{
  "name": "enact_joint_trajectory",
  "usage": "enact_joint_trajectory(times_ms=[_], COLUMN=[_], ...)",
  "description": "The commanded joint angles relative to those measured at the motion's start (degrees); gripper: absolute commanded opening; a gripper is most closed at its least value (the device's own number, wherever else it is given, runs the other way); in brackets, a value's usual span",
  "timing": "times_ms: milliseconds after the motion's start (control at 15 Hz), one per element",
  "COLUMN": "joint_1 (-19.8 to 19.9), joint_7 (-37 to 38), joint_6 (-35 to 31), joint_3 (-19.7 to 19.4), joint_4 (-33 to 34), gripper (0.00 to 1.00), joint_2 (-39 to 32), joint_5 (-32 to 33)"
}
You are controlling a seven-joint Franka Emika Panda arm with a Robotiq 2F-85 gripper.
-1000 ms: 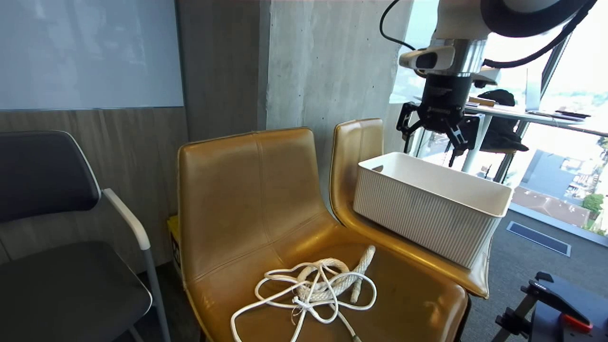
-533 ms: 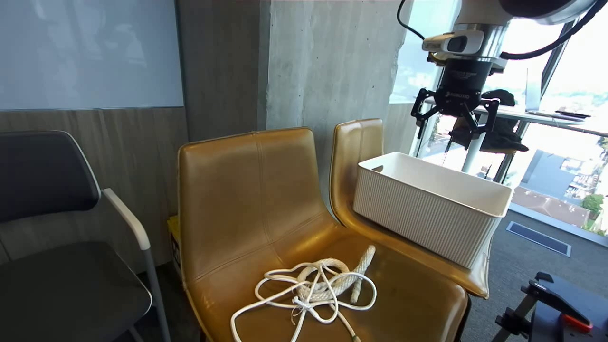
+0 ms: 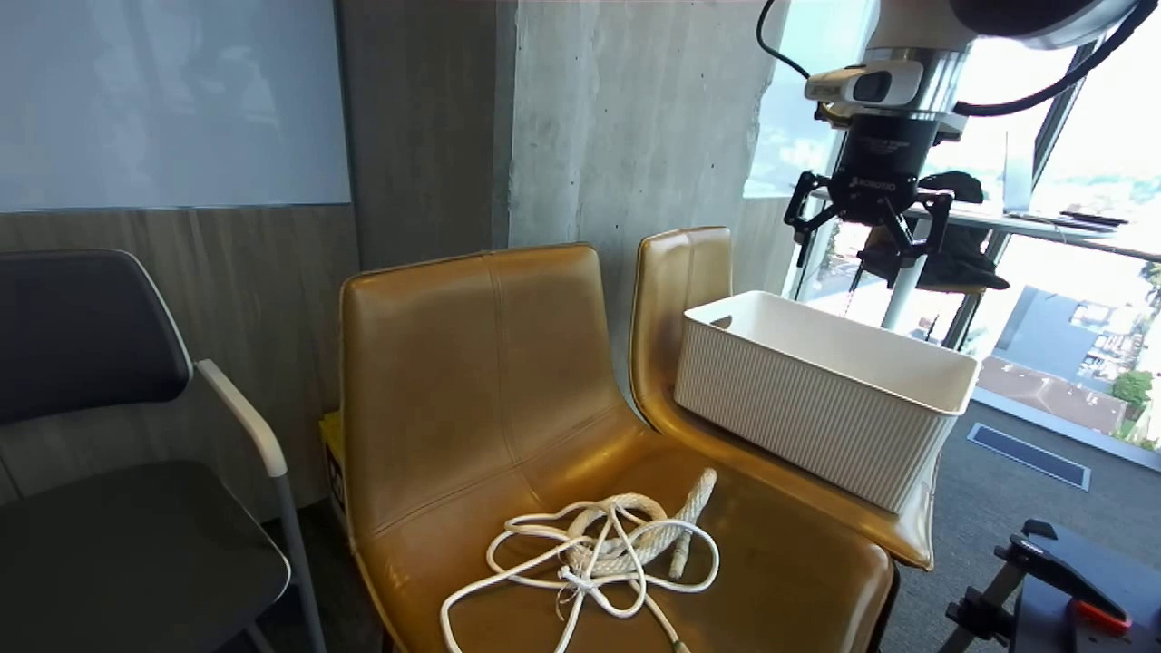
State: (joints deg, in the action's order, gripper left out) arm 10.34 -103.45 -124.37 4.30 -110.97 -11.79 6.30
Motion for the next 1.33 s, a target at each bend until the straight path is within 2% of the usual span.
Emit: enact_joint_trajectory(times_ms=[0,400,800,1067,1267], joint_1=[-1.3,-0.9,0.1,-0.3,-0.6], joint_7=[-0.6,2.6,8.1,15.0,23.6], joint_6=[0.6,-1.3,-10.1,-14.7,-17.2], joint_3=[-3.0,-6.1,-9.5,-11.8,-13.5], joint_4=[2.8,4.8,2.5,0.3,-0.2], gripper=[1.0,1.0,1.0,1.0,1.0], joint_2=[-2.9,-9.2,-12.5,-14.7,-17.6], joint_5=[-0.2,1.5,5.9,10.0,12.0])
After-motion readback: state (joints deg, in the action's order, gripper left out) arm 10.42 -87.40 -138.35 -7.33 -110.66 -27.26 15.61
